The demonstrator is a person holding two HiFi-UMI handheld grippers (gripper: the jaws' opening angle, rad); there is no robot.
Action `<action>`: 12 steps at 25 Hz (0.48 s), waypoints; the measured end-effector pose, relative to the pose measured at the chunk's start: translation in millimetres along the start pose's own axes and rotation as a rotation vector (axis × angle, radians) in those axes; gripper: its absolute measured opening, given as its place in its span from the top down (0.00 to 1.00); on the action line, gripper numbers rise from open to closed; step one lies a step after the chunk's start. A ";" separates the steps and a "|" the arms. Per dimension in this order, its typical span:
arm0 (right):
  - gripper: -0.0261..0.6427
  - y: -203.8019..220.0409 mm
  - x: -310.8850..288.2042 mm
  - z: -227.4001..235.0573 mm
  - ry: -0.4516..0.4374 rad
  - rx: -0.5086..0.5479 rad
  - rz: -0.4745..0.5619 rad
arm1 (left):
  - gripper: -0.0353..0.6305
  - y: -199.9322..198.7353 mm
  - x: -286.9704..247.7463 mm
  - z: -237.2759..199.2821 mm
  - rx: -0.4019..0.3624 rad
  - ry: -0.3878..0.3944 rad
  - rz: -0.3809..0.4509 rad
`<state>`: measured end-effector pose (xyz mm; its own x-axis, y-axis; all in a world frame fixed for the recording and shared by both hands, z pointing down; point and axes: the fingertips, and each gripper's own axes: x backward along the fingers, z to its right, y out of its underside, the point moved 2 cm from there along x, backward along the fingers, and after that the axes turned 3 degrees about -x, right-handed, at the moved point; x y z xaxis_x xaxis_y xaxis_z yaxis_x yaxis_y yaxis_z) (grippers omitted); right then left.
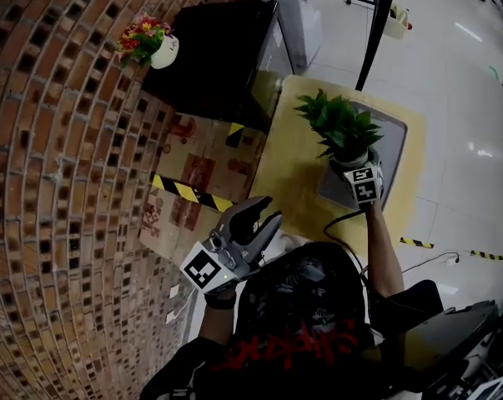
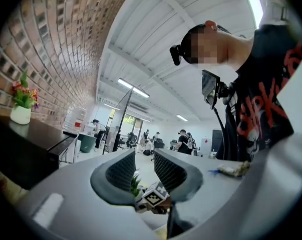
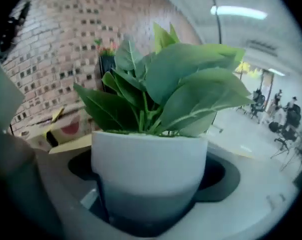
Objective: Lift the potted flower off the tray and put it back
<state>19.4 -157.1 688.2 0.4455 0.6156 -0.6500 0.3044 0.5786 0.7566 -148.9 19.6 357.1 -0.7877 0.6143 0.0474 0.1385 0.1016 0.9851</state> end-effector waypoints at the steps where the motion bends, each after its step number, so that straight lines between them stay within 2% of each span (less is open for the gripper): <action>1: 0.14 -21.0 15.2 -3.1 0.027 -0.012 0.152 | 0.78 0.6 0.6 -0.8 0.001 0.002 -0.002; 3: 0.14 -56.1 48.3 -6.8 0.083 -0.046 0.374 | 0.78 1.0 0.8 -0.4 -0.004 0.011 -0.005; 5: 0.14 -83.8 79.8 -6.1 0.135 -0.088 0.508 | 0.78 -0.7 -2.3 1.9 -0.016 0.030 -0.002; 8: 0.14 -114.3 120.2 -2.5 0.163 -0.128 0.636 | 0.78 -2.0 -9.5 7.6 -0.037 0.063 0.001; 12: 0.14 -134.8 158.4 3.7 0.156 -0.105 0.732 | 0.78 1.4 -16.1 16.9 -0.046 0.097 -0.001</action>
<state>52.1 -139.6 483.5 0.3762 0.9265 0.0076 -0.1083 0.0358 0.9935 -125.9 23.1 354.9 -0.8426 0.5352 0.0599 0.1117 0.0650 0.9916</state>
